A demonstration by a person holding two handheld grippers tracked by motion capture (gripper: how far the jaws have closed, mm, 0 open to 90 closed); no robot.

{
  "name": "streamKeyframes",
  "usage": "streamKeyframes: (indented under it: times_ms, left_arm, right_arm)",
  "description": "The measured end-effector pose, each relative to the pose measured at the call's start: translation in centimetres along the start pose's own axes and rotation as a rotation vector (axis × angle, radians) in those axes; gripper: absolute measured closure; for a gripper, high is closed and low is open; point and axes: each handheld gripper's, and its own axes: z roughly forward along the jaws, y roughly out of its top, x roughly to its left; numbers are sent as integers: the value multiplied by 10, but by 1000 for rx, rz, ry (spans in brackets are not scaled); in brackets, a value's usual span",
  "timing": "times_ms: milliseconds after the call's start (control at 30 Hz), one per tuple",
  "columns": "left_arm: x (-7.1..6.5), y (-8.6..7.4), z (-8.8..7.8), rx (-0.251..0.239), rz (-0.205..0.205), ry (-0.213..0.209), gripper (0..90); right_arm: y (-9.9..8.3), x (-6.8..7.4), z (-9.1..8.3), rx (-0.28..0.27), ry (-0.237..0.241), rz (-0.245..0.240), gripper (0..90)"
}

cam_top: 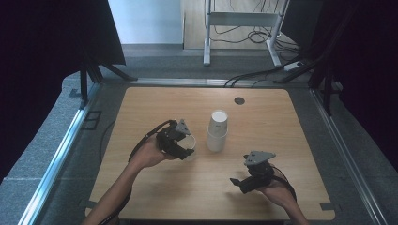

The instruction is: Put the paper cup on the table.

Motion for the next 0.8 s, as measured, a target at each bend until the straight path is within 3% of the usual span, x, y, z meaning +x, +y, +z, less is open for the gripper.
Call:
streamKeyframes:
  times_ms: [433,800]
  left_arm:
    - [16,-3,9,48,-46,62,304]
    - [29,2,27,101,-73,113,302]
  right_arm:
    - [-9,-5,1,16,-12,19,0]
    - [-14,-9,3,29,-16,37,4]
